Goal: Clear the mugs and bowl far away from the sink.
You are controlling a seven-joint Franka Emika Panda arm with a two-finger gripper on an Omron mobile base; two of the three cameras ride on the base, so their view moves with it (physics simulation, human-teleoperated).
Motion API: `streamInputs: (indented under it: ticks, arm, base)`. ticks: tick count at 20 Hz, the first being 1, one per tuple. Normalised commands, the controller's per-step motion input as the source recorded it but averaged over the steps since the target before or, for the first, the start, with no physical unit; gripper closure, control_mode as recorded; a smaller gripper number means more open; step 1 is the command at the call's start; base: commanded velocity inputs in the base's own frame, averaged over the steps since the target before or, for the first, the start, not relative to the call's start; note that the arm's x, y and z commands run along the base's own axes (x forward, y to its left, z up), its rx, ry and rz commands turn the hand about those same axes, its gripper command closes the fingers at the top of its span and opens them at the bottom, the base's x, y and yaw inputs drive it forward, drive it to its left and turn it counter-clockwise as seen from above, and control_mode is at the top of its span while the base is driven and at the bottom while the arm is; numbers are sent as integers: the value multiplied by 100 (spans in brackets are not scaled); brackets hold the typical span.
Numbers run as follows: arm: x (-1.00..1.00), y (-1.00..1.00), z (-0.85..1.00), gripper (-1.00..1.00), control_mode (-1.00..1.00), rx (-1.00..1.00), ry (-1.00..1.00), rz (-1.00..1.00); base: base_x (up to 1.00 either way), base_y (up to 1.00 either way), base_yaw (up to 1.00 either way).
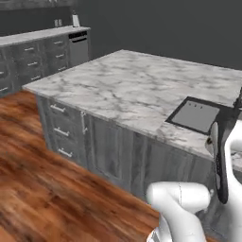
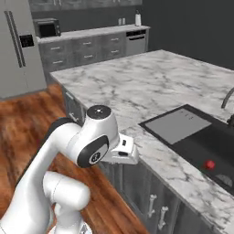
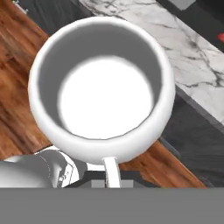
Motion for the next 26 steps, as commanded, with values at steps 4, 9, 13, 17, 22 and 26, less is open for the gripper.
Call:
streamInputs:
  ticks: [4, 9, 13, 17, 22, 26]
  arm:
    - [0, 0, 0, 100, 100, 0, 0, 0]
    - [0, 0, 0, 100, 100, 0, 0, 0]
    - [0, 0, 0, 100, 100, 0, 0, 0]
    - [0, 0, 0, 100, 100, 0, 0, 0]
    - [0, 0, 0, 100, 100, 0, 0, 0]
    - [0, 0, 0, 100, 100, 0, 0, 0]
  base:
    - [-6, 21, 83]
    - [-11, 40, 81]
    - [-12, 50, 81]
    - [-16, 45, 82]
    - [-10, 25, 85]
    - [-5, 13, 85]
